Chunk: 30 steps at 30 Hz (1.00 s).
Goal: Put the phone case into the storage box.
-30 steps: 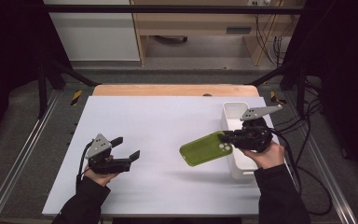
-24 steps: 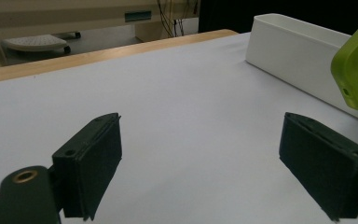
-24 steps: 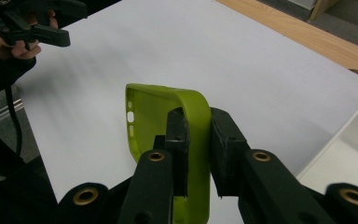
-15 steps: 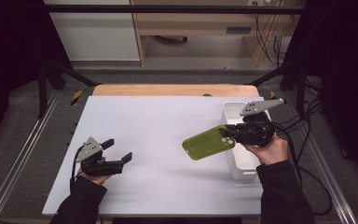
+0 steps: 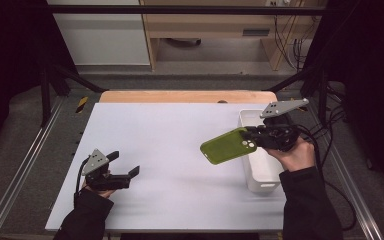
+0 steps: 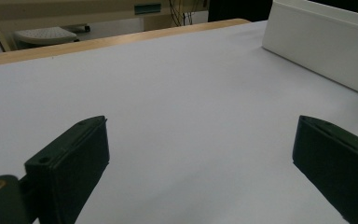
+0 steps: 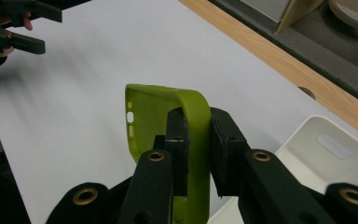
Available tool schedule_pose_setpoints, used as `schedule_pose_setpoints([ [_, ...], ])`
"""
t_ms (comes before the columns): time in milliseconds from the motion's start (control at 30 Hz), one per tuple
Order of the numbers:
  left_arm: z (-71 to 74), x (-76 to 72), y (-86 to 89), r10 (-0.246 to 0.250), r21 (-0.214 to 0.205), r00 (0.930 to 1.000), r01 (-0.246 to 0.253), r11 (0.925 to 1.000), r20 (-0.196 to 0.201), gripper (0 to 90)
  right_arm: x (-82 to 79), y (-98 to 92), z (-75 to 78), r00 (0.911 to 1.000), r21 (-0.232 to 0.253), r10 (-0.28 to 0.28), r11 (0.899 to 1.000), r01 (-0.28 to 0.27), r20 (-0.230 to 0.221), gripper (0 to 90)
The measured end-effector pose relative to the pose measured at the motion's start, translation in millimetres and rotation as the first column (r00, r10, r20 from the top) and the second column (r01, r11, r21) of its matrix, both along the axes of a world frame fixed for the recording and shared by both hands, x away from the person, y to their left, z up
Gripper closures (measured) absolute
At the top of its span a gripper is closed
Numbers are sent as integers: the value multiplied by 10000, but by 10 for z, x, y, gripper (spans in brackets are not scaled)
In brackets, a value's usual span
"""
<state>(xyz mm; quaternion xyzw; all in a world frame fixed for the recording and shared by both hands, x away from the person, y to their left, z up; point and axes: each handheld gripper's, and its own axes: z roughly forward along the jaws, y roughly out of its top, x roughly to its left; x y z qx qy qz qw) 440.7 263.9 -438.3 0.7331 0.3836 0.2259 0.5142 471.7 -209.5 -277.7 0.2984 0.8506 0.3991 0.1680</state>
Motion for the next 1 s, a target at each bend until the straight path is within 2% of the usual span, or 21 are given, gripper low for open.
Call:
schedule_pose_setpoints([
  [200,-30,10,30,19,48,9999,-19,10000,139,28,26,12,68,9999,-152,-80,9999,81,94,792],
  [367,-55,18,33,-125,87,9997,123,9999,212,27,28,18,134,9994,-411,-105,9991,119,343,792],
  [700,-71,20,51,-116,-58,9989,118,9999,461,27,59,-8,259,9967,-837,-362,9956,423,733,792],
  [1000,-82,34,65,-94,-69,9988,98,9999,491,27,121,4,333,9945,-1254,-404,9907,525,969,792],
])
